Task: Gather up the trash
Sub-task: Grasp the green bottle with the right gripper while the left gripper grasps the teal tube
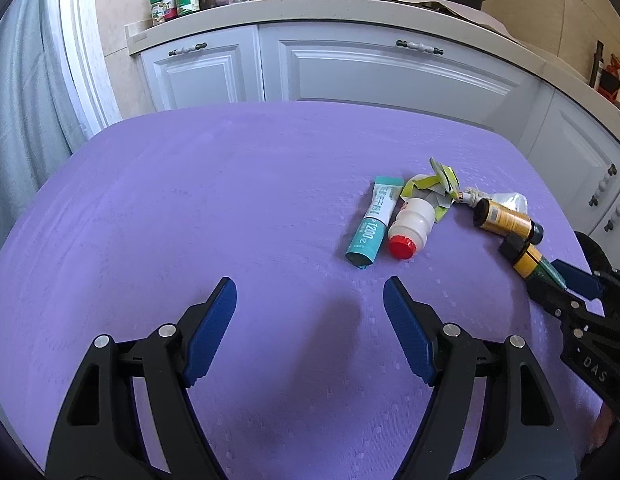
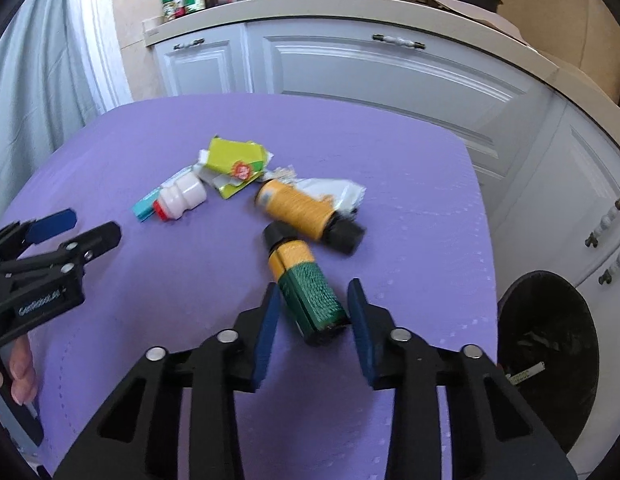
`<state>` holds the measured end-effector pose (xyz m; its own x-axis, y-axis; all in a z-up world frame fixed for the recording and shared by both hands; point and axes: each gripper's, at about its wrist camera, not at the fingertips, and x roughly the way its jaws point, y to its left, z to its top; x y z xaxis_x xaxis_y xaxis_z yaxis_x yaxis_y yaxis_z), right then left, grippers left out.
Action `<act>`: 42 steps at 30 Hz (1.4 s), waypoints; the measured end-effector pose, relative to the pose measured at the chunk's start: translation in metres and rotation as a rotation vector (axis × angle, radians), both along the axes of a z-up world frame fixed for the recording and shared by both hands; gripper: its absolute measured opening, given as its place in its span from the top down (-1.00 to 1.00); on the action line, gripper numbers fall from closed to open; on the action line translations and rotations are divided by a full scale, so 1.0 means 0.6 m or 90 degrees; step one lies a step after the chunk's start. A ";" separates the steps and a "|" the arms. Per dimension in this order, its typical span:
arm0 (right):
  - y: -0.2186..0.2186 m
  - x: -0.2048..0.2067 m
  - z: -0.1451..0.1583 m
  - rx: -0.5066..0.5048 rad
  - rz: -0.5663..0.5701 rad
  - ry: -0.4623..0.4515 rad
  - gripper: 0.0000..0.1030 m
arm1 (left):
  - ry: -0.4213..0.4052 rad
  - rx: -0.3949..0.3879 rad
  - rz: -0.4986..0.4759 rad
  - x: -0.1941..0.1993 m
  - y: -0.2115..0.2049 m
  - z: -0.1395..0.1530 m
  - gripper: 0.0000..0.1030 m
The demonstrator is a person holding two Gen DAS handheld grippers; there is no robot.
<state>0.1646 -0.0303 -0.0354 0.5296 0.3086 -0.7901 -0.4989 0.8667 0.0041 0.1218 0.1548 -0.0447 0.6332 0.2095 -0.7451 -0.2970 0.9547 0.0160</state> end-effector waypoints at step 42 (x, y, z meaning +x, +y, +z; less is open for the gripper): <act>-0.058 -0.009 0.014 0.063 -0.048 0.003 0.52 | 0.024 -0.022 -0.095 0.058 -0.006 -0.012 0.91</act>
<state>0.1591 -0.0651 -0.0268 0.5506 0.3448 -0.7603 -0.4324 0.8968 0.0936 0.1564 0.1513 -0.0520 0.6268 0.0894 -0.7740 -0.1521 0.9883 -0.0091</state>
